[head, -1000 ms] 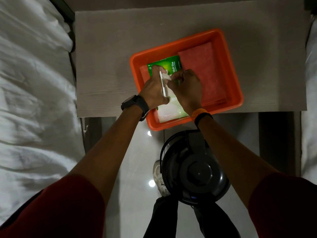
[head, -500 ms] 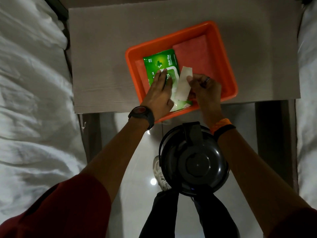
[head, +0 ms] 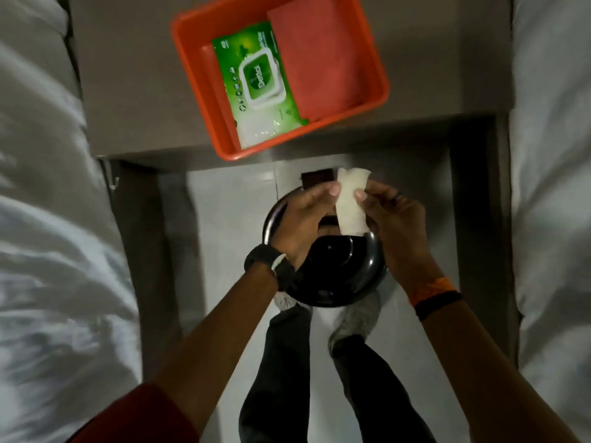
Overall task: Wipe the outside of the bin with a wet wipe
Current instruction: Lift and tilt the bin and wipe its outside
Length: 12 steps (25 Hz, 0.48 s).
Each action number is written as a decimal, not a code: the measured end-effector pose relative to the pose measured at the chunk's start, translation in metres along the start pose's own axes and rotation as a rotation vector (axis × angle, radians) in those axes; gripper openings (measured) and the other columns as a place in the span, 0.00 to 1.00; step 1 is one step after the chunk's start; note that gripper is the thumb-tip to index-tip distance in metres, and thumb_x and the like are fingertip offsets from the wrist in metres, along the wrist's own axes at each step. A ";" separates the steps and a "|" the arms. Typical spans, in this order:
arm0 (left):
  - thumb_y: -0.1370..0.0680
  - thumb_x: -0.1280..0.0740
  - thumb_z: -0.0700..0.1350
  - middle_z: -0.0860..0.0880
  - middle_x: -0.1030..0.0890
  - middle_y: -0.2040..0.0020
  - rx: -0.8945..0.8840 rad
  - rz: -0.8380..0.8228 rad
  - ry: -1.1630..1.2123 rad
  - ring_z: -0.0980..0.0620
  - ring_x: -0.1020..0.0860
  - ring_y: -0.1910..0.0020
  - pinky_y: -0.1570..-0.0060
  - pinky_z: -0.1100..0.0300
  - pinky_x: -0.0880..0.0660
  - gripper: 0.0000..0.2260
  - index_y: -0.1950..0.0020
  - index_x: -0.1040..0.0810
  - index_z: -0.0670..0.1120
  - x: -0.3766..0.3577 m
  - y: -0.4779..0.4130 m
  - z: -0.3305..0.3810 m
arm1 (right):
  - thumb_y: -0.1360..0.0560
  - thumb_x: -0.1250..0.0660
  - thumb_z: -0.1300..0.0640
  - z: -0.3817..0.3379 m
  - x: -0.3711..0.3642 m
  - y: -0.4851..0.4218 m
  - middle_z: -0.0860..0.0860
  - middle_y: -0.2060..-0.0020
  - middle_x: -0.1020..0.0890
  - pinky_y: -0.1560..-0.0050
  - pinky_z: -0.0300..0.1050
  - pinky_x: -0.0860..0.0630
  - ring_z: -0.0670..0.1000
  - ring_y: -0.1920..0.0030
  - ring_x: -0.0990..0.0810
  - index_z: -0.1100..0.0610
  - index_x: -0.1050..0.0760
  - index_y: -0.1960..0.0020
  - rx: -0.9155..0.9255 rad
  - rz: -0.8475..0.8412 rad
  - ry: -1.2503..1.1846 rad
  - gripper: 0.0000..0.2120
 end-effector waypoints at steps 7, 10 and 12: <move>0.20 0.34 0.42 0.45 0.19 0.50 0.081 0.239 0.124 0.46 0.21 0.48 0.45 0.42 0.23 0.04 0.55 0.25 0.47 -0.042 0.010 -0.087 | 0.23 0.26 0.57 0.042 0.062 0.028 0.50 0.53 0.14 0.45 0.54 0.15 0.54 0.50 0.13 0.56 0.15 0.46 0.029 0.105 0.296 0.07; 0.20 0.34 0.42 0.43 0.20 0.47 0.119 0.299 0.127 0.44 0.22 0.46 0.44 0.45 0.24 0.03 0.50 0.27 0.44 -0.051 0.013 -0.104 | 0.23 0.25 0.58 0.048 0.079 0.035 0.49 0.57 0.13 0.46 0.60 0.14 0.58 0.51 0.12 0.48 0.17 0.55 0.049 0.091 0.293 0.05; 0.23 0.30 0.41 0.49 0.16 0.50 0.099 0.299 0.124 0.48 0.19 0.48 0.48 0.50 0.20 0.08 0.47 0.27 0.45 -0.048 0.012 -0.105 | 0.23 0.27 0.57 0.061 0.089 0.033 0.51 0.55 0.12 0.47 0.63 0.16 0.60 0.48 0.12 0.49 0.17 0.54 -0.017 0.102 0.142 0.04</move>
Point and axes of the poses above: each hand's wrist, its own y-axis away from the middle knuckle, its own x-axis out of the back of the hand, z = x × y, the point moved 4 cm from there along -y, towards the middle knuckle
